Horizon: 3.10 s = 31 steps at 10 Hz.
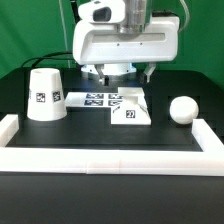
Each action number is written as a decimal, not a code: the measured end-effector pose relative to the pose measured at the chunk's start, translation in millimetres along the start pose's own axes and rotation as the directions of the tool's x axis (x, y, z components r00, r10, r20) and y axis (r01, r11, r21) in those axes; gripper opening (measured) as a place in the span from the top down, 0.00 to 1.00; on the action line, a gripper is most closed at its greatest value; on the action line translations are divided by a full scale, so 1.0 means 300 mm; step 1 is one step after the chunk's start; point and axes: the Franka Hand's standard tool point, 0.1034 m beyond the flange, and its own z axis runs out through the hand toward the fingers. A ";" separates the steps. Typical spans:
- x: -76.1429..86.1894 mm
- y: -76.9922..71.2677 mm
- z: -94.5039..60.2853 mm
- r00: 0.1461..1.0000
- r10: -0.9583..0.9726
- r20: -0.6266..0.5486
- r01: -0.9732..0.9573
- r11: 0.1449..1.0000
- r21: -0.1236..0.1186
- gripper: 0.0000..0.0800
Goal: Assemble lamp
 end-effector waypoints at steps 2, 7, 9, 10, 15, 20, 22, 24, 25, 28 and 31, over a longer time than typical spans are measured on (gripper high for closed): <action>0.005 0.003 -0.003 1.000 -0.019 -0.004 0.019 1.000 -0.001 0.12; -0.054 -0.004 0.016 0.992 0.128 -0.017 -0.128 0.992 0.019 0.12; -0.081 -0.034 0.037 0.960 0.279 0.006 -0.279 0.958 0.063 0.12; -0.081 -0.049 0.042 0.947 0.322 0.014 -0.322 0.943 0.082 0.12; -0.087 -0.073 0.056 0.955 0.297 -0.007 -0.296 0.952 0.076 0.12; -0.106 -0.106 0.094 0.969 0.247 -0.016 -0.245 0.967 0.068 0.12; -0.107 -0.104 0.093 0.969 0.247 -0.015 -0.245 0.967 0.068 0.12; -0.111 -0.100 0.100 0.969 0.248 -0.012 -0.247 0.967 0.068 0.12; -0.114 -0.099 0.115 0.968 0.251 -0.013 -0.249 0.966 0.067 0.12; -0.123 -0.078 0.140 0.966 0.259 -0.011 -0.258 0.964 0.064 0.12; -0.122 -0.081 0.141 0.966 0.257 -0.011 -0.256 0.965 0.064 0.33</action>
Offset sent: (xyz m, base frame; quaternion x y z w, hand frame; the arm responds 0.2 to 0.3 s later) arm 0.0000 0.0000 0.0000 0.0000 0.0000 0.0000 1.0000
